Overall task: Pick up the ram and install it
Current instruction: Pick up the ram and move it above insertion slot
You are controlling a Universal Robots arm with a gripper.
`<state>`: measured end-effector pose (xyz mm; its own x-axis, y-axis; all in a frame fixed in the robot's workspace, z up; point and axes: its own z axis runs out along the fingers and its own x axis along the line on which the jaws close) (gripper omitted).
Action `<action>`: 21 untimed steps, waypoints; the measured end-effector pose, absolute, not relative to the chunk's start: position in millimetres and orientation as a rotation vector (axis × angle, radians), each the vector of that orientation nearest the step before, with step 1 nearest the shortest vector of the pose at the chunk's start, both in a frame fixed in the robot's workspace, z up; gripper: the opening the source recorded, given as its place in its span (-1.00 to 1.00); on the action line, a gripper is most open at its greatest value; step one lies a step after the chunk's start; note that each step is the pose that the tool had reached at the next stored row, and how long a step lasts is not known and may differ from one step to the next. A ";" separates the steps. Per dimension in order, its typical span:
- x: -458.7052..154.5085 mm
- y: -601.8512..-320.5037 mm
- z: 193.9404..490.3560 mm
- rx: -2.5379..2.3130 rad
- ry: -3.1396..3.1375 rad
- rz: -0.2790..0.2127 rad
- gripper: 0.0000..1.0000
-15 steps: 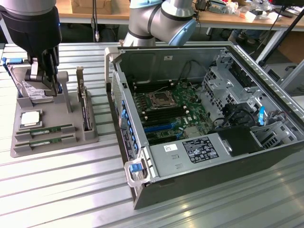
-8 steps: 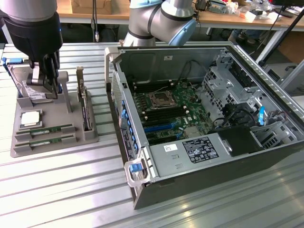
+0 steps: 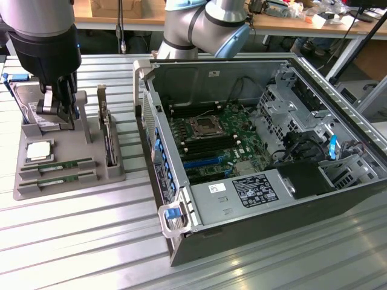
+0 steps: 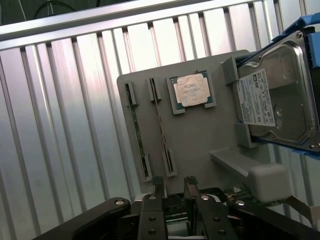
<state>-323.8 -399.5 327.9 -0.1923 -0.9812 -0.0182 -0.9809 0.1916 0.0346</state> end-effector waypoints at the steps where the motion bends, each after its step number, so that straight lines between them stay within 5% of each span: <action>1: -323.8 -399.6 327.0 1.991 -2.419 -0.060 -0.40; 21: -323.8 -399.6 311.3 1.990 -2.417 -0.063 -0.40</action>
